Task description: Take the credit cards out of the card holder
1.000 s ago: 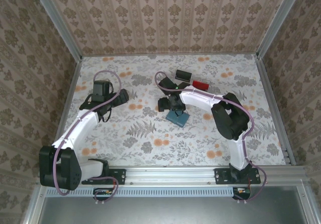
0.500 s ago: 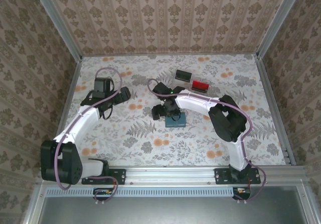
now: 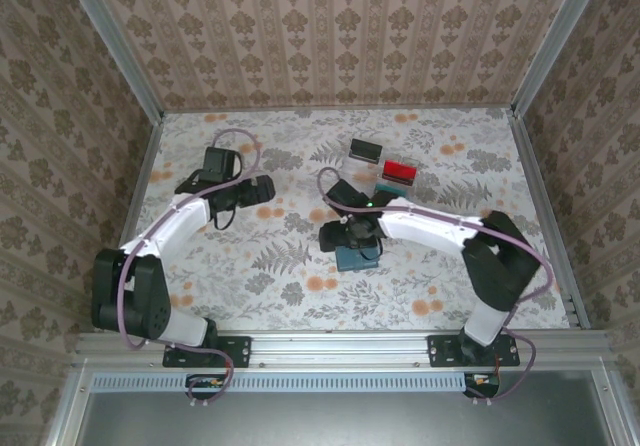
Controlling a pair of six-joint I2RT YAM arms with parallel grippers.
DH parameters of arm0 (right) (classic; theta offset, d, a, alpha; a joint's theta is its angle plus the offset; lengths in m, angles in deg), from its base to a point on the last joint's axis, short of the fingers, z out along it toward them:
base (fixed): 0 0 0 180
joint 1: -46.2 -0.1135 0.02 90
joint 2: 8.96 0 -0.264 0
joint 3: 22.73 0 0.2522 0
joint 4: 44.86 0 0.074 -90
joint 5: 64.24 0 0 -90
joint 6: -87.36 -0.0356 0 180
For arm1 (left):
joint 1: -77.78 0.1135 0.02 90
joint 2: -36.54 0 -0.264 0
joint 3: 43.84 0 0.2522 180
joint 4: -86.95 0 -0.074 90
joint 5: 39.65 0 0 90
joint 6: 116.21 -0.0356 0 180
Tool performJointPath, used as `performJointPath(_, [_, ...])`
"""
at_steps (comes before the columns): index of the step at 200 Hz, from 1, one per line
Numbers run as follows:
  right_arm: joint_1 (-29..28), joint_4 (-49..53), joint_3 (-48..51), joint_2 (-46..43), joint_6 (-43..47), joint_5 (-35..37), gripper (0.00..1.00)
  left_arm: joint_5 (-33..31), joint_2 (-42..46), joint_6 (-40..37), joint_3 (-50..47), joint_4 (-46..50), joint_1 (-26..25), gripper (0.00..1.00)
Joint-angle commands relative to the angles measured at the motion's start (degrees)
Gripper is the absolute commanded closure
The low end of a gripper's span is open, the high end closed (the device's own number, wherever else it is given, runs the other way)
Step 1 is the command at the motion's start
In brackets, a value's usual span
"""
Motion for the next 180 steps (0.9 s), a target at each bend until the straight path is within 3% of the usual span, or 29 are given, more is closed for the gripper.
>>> performJointPath(1, [1.7, -1.1, 5.9, -6.1, -11.0, 3.2, 0.31, 5.4, -2.3, -3.2, 3.2, 2.6, -3.4, 0.0])
performJointPath(45, [3.5, 0.7, 13.6, -11.1, -17.2, 3.0, 0.57, 14.7, -8.7, -3.9, 6.3, 2.1, -10.9, 0.13])
performJointPath(113, [4.2, 0.6, 15.4, -7.4, -16.8, 3.1, 0.89, 20.2, -18.9, -2.4, 12.0, 1.3, -18.8, 0.29])
performJointPath(180, [6.2, -2.4, 15.0, -3.0, -14.7, 4.3, 0.9, 22.4, -24.9, -0.5, 14.2, 0.5, -23.2, 0.38])
